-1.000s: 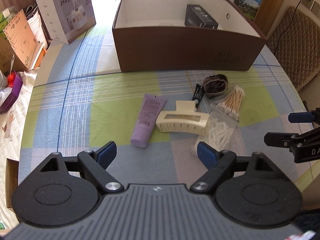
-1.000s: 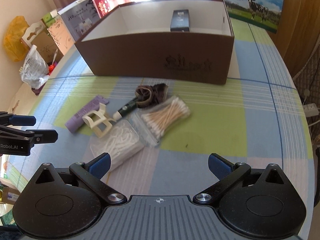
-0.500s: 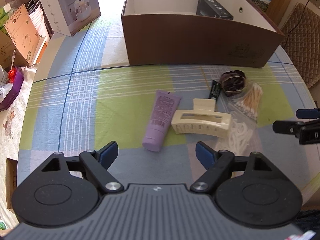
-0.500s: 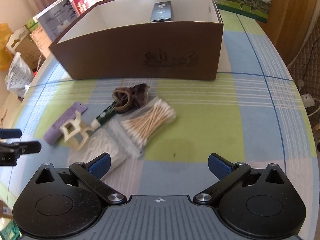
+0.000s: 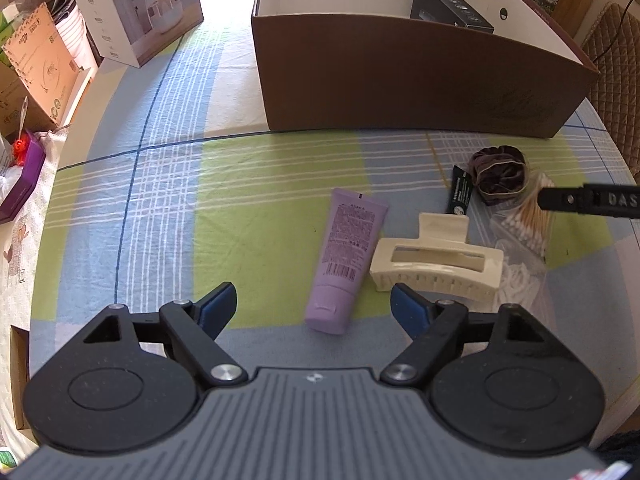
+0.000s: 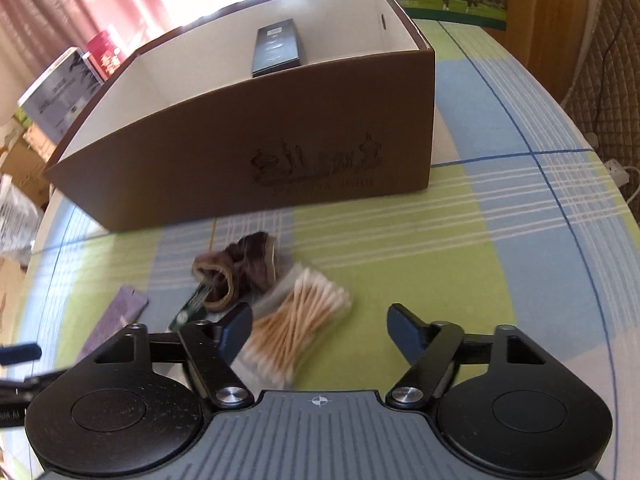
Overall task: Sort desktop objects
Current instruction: 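Close the left gripper on the purple tube while the right gripper grasps the cotton swab pack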
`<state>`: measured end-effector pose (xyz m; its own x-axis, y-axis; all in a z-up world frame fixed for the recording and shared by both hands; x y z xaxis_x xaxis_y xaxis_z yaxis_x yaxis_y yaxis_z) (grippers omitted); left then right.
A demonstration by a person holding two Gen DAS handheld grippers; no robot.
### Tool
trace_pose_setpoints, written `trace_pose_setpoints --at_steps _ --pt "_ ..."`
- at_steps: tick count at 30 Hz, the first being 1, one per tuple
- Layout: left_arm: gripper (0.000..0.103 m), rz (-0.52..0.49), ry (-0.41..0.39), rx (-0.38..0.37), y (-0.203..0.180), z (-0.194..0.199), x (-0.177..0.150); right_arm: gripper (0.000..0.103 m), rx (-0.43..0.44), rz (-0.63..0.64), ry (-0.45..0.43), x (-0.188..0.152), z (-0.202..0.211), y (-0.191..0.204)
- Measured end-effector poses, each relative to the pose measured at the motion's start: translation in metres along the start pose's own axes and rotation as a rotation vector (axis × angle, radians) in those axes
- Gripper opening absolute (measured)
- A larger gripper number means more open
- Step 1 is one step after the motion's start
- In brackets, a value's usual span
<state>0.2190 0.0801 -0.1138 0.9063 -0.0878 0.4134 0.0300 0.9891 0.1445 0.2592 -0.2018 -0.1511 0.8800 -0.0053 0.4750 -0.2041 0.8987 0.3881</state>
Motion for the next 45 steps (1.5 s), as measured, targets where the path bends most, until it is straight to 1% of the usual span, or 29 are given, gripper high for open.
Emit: trace_pose_setpoints --at_steps 4,6,8,10,12,13,14,15,16,18,20,21,23,25,27,29,31,32,33,34,37,41,42,43,45 --pt "0.081 -0.028 0.01 -0.004 -0.003 -0.009 0.001 0.063 0.001 0.001 0.002 0.003 -0.011 0.001" --pt "0.08 -0.043 0.018 -0.003 -0.003 -0.015 0.002 0.056 -0.006 0.025 0.014 0.003 -0.016 0.002" --pt "0.071 -0.059 0.025 -0.006 -0.004 -0.02 0.003 0.052 -0.009 0.048 0.023 0.0 -0.018 0.002" --pt "0.065 -0.072 0.029 -0.004 -0.005 -0.025 0.005 0.051 -0.004 0.068 0.022 0.0 -0.018 0.002" --pt "0.063 -0.082 0.031 -0.004 -0.006 -0.031 0.007 0.049 -0.009 0.101 0.024 -0.001 -0.017 0.003" --pt "0.06 -0.085 0.03 -0.011 -0.006 -0.033 0.008 0.048 -0.014 0.118 0.025 -0.001 -0.016 0.003" --pt "0.054 -0.089 0.029 -0.019 -0.006 -0.035 0.009 0.048 -0.02 0.133 0.027 -0.001 -0.015 0.003" --pt "0.05 -0.096 0.027 -0.027 -0.007 -0.036 0.01 0.047 -0.025 0.145 0.031 -0.001 -0.014 0.002" --pt "0.043 -0.103 0.023 -0.03 -0.008 -0.038 0.011 0.047 -0.03 0.152 0.034 -0.001 -0.013 0.001" --pt "0.038 -0.11 0.011 -0.021 -0.008 -0.042 0.014 0.047 -0.04 0.157 0.037 -0.001 -0.011 -0.003" --pt "0.029 -0.111 -0.008 -0.024 -0.006 -0.044 0.018 0.047 -0.045 0.155 0.039 -0.001 -0.009 -0.008" --pt "0.028 -0.107 -0.013 -0.019 -0.005 -0.045 0.019 0.047 -0.05 0.153 0.039 -0.001 -0.007 -0.01" --pt "0.027 -0.094 -0.016 0.002 0.0 -0.047 0.022 0.047 -0.054 0.162 0.042 -0.002 -0.005 -0.013" --pt "0.027 -0.058 -0.002 0.023 0.008 -0.049 0.023 0.047 -0.048 0.192 0.05 -0.003 -0.004 -0.014" --pt "0.027 0.004 0.031 0.018 0.017 -0.049 0.021 0.047 -0.049 0.227 0.051 -0.004 -0.002 -0.015" --pt "0.026 0.071 0.052 -0.006 0.024 -0.048 0.017 0.048 -0.047 0.234 0.054 -0.004 0.0 -0.016" --pt "0.026 0.096 0.061 -0.019 0.028 -0.046 0.013 0.057 -0.06 0.201 0.063 -0.005 0.002 -0.018" --pt "0.026 0.101 0.064 -0.023 0.029 -0.046 0.012 0.071 -0.07 0.176 0.066 -0.004 0.002 -0.018" --pt "0.027 0.1 0.063 -0.024 0.029 -0.047 0.011 0.078 -0.071 0.155 0.064 -0.006 0.005 -0.019" --pt "0.028 0.096 0.061 -0.021 0.029 -0.048 0.012 0.079 -0.068 0.137 0.065 -0.007 0.005 -0.019" --pt "0.029 0.086 0.056 -0.009 0.028 -0.053 0.015 0.079 -0.073 0.091 0.096 -0.01 0.004 -0.019" --pt "0.029 0.069 0.056 0.012 0.025 -0.058 0.023 0.078 -0.047 0.016 0.085 -0.01 -0.001 -0.018" --pt "0.029 0.062 0.056 0.02 0.024 -0.059 0.024 0.074 -0.048 0.007 0.081 -0.01 -0.003 -0.015" --pt "0.03 0.055 0.056 0.027 0.022 -0.06 0.025 0.072 -0.054 0.008 0.074 -0.01 -0.005 -0.013" --pt "0.03 0.053 0.053 0.029 0.021 -0.061 0.027 0.057 -0.074 0.051 0.054 -0.009 -0.008 -0.006"
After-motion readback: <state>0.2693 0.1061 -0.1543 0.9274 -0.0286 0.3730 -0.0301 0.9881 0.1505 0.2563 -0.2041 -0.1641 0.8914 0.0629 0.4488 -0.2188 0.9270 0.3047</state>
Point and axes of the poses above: each gripper's, at about its wrist camera, not at the fingertips, and z roughly against the way its jaws point, y to its left, x to its top, the point moved 4 cm from there along -z, roughly the way its jaws point, and after that the axes turned 9 degrees about x, right-handed, at the moved point
